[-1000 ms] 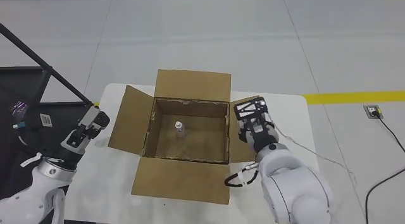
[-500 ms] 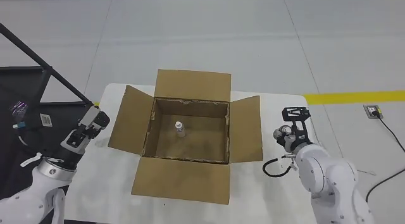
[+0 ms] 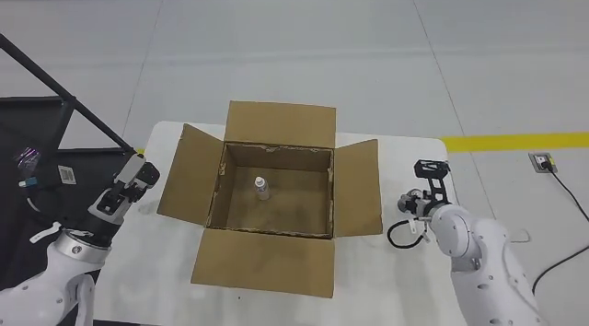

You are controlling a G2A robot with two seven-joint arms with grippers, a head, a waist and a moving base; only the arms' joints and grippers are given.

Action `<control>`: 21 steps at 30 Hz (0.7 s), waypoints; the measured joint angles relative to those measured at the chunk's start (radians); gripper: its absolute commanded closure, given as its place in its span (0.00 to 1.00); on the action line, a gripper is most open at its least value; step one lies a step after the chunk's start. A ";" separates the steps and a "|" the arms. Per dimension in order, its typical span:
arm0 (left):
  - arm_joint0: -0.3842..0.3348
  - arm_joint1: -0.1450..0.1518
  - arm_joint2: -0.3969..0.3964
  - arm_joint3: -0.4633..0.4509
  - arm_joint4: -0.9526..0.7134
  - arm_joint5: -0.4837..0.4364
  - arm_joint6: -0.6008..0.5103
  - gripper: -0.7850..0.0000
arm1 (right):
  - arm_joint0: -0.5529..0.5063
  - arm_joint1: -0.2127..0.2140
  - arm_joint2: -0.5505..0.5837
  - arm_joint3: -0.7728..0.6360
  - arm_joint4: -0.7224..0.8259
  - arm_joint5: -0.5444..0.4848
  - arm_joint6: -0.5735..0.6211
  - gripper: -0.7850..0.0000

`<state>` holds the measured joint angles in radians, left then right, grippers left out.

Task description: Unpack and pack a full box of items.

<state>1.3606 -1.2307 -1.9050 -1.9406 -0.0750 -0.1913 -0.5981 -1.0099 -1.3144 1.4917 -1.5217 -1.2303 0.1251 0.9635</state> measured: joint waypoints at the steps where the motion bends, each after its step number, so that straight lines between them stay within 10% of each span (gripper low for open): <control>1: 0.000 0.000 0.000 0.000 0.000 0.000 0.000 0.00 | 0.001 0.000 -0.002 0.008 -0.001 0.002 -0.005 0.85; 10: 0.000 0.000 0.000 0.000 0.000 0.000 0.000 0.00 | -0.003 0.000 -0.019 0.027 0.010 0.015 -0.023 0.08; 21: 0.000 0.000 0.000 0.000 0.000 0.000 0.000 0.00 | -0.075 0.006 -0.026 -0.224 -0.121 0.108 -0.022 0.00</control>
<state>1.3606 -1.2307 -1.9050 -1.9406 -0.0750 -0.1913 -0.5981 -1.0853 -1.3081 1.4662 -1.7455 -1.3515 0.2326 0.9417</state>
